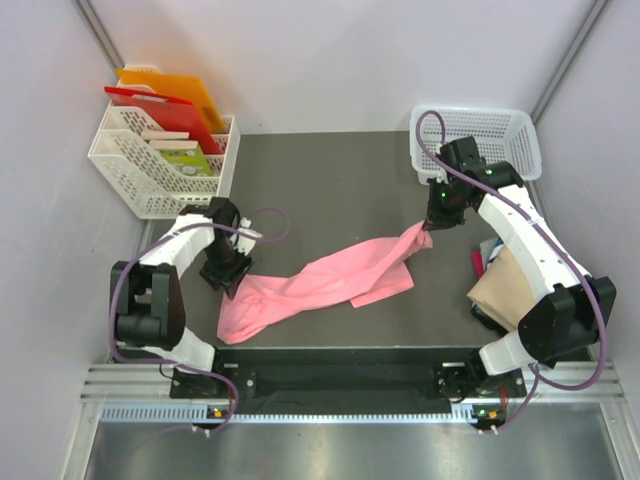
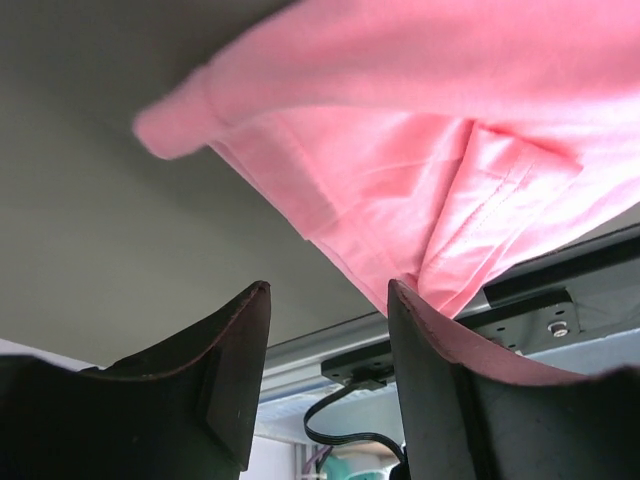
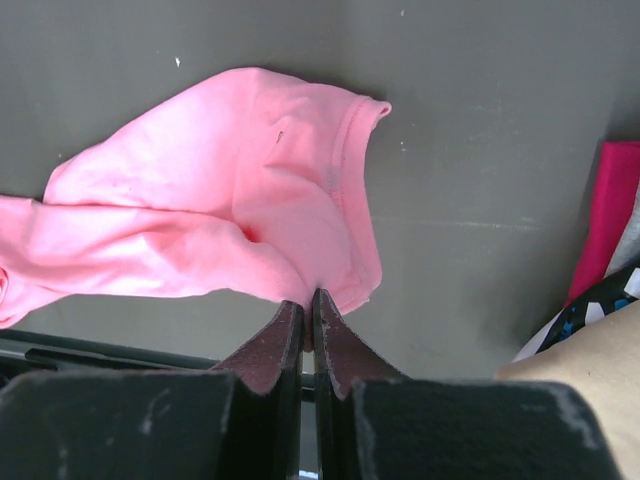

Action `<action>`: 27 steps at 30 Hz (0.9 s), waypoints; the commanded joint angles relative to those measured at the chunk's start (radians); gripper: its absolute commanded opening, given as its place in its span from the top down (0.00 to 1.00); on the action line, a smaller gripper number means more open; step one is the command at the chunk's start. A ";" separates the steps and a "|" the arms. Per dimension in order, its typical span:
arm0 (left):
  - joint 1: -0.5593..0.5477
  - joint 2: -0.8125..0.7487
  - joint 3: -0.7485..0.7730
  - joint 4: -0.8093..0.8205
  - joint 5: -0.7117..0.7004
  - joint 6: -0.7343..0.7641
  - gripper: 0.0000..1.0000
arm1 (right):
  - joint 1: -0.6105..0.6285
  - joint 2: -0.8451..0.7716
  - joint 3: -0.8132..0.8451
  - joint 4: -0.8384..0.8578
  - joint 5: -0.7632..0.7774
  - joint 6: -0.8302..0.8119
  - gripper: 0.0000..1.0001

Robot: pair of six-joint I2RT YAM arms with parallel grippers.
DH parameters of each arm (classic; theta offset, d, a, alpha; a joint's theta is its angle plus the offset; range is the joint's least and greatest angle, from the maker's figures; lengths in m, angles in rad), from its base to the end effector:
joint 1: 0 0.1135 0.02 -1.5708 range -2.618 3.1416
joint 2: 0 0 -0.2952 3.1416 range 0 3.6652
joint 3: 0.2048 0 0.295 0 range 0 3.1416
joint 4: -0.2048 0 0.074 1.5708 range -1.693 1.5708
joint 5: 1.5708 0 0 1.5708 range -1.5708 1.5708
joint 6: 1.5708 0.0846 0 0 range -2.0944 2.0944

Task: Fold and stack the t-shirts
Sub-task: Flatten out the tshirt

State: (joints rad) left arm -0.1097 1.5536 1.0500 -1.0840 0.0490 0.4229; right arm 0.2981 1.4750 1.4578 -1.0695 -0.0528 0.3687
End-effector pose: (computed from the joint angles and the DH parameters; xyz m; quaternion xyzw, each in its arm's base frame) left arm 0.2920 -0.0363 0.1633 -0.2629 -0.9645 0.0255 0.0045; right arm 0.3384 0.1086 0.3221 0.0279 0.9701 0.1026 0.2180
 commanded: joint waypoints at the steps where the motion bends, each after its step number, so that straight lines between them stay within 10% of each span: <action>1: -0.005 0.005 -0.044 0.006 0.014 0.019 0.45 | 0.006 -0.030 0.012 0.040 0.007 0.013 1.00; 27: -0.008 0.198 0.002 0.131 -0.014 0.002 0.71 | 0.019 0.014 0.058 0.031 0.002 0.029 1.00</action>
State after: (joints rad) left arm -0.1135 1.7405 1.0176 -0.9779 0.0280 0.4206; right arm 0.3058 1.4773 1.4597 -1.0618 -0.0536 0.3901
